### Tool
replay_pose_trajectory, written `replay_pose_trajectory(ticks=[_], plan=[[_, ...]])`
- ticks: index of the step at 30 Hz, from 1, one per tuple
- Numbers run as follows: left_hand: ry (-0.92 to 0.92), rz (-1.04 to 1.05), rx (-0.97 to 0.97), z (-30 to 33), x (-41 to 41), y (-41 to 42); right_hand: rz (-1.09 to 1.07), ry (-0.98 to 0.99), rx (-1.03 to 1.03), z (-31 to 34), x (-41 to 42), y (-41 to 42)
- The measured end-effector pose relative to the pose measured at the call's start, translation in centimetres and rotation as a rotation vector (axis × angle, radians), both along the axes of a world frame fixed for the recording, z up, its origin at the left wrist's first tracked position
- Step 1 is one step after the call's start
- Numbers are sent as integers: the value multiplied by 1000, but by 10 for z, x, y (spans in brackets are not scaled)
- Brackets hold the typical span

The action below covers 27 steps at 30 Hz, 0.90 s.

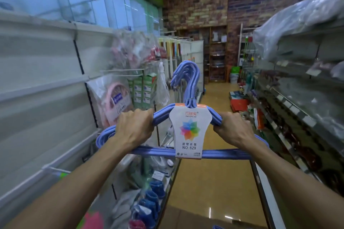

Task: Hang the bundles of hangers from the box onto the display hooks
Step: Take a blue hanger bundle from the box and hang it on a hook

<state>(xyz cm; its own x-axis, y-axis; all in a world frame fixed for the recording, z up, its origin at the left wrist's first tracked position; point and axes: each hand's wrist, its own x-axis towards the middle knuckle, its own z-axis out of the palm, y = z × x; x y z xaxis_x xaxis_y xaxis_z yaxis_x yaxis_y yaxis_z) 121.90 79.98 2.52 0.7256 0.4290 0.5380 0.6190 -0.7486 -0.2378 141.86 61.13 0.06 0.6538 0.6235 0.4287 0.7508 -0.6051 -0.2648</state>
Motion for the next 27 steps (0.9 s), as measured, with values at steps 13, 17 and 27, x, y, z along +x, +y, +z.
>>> replay_pose_trajectory(ticks=[13, 17, 27], plan=[[-84, 259, 91, 91, -119, -54, 283, -98, 103, 90, -68, 16], [-97, 385, 105, 96, -161, -66, 420, -59, 105, 99, -100, 31], [-103, 697, 81, 92, -277, -125, 723, -80, 118, 95, -200, 63]])
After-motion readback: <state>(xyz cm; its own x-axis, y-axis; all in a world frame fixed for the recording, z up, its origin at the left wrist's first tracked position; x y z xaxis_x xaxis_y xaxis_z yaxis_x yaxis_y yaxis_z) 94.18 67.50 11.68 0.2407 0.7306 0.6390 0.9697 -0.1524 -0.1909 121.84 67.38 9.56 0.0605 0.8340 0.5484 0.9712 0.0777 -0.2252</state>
